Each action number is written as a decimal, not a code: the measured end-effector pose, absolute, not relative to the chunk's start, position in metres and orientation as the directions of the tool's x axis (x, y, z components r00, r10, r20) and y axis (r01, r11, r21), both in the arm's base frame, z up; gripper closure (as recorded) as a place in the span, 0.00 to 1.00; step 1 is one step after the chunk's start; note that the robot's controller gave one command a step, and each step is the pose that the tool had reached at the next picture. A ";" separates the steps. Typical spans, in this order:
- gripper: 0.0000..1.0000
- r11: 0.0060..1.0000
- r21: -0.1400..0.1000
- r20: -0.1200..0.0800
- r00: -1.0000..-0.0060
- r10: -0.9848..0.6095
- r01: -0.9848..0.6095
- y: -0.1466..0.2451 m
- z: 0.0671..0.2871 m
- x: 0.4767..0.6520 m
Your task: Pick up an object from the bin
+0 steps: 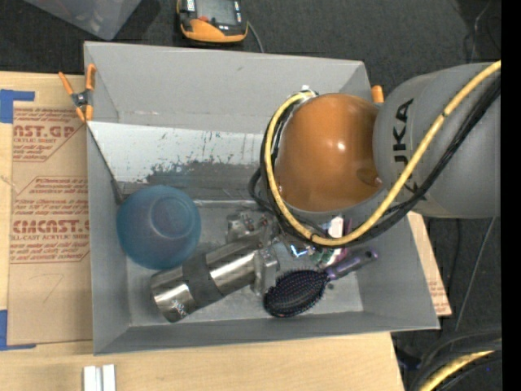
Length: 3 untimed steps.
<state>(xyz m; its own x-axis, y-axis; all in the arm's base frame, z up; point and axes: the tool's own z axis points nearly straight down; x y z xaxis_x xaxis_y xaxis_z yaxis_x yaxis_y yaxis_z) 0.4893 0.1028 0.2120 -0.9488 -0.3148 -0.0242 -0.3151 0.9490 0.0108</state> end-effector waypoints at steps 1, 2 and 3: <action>1.00 0.902 -0.003 -0.046 -0.901 -0.432 -0.432 0.077 0.139 0.492; 1.00 0.909 -0.004 -0.043 -0.908 -0.416 -0.416 0.081 0.117 0.491; 1.00 0.856 -0.007 -0.053 -0.855 -0.516 -0.516 0.051 0.085 0.503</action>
Offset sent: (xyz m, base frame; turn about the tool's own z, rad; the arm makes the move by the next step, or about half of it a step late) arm -0.0047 0.0338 -0.0660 0.0086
